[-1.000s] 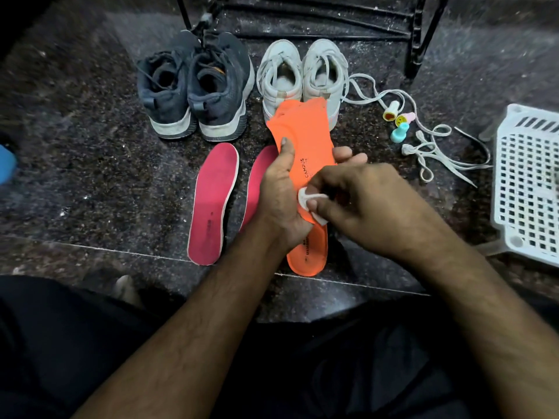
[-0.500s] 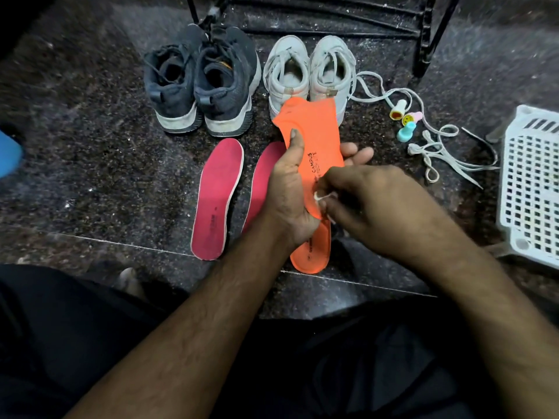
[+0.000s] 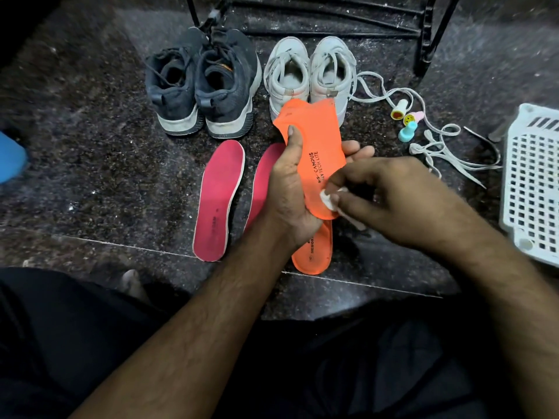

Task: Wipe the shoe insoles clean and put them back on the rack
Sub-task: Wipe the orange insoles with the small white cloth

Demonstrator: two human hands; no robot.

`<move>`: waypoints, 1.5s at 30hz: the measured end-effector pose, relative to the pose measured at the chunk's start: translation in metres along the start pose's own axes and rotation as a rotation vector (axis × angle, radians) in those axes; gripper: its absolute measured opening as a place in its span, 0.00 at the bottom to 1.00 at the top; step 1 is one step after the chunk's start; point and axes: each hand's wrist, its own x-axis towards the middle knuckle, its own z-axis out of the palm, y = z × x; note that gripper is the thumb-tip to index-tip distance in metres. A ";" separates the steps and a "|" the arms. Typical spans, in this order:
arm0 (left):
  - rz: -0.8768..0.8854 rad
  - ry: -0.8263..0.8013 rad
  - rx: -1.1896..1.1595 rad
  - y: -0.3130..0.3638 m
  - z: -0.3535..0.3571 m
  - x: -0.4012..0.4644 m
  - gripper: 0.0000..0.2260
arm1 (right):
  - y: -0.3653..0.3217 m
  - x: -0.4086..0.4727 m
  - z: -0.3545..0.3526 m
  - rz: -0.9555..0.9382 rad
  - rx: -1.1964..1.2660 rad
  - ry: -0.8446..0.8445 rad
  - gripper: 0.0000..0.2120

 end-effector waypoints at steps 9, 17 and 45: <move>0.021 -0.010 0.042 0.001 -0.002 -0.001 0.38 | 0.003 -0.004 -0.002 -0.002 0.063 -0.089 0.01; 0.086 0.031 0.016 0.000 -0.002 0.005 0.34 | 0.020 -0.006 -0.014 0.085 0.056 0.050 0.06; 0.024 -0.021 0.015 -0.006 -0.007 0.006 0.38 | 0.015 -0.002 -0.006 -0.017 0.072 -0.035 0.13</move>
